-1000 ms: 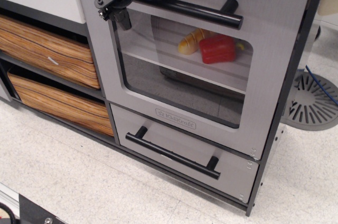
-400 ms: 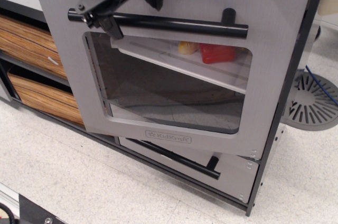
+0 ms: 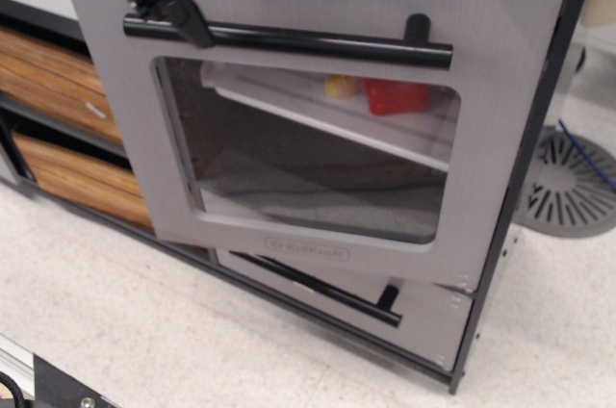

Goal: Open oven

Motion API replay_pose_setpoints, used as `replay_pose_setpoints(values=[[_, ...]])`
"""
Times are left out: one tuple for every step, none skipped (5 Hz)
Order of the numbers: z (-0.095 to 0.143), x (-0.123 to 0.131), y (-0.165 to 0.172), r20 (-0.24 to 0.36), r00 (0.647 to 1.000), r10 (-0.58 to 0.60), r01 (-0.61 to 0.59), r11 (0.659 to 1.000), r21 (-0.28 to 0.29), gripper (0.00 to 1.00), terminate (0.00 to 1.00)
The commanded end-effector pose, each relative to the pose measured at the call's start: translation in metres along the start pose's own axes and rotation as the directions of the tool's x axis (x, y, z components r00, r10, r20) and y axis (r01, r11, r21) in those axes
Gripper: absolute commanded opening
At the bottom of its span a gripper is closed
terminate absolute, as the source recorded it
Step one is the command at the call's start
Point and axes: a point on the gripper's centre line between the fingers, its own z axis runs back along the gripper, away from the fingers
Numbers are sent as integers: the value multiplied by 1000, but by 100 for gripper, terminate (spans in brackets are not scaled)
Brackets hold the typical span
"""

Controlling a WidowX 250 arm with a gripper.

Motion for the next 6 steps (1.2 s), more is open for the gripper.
replay_pose_setpoints(values=[[-13,18,53,27,960,-280,274,953,132,100,0],[-13,36,80,38,909,-415,410,906,102,100,0],[-20,70,100,17,893,-449,445,889,106,100,0],[-28,102,115,12,891,-453,447,884,139,100,0],[-32,138,124,25,912,-410,399,898,185,100,0],[-25,166,129,22,929,-369,357,911,208,100,0]])
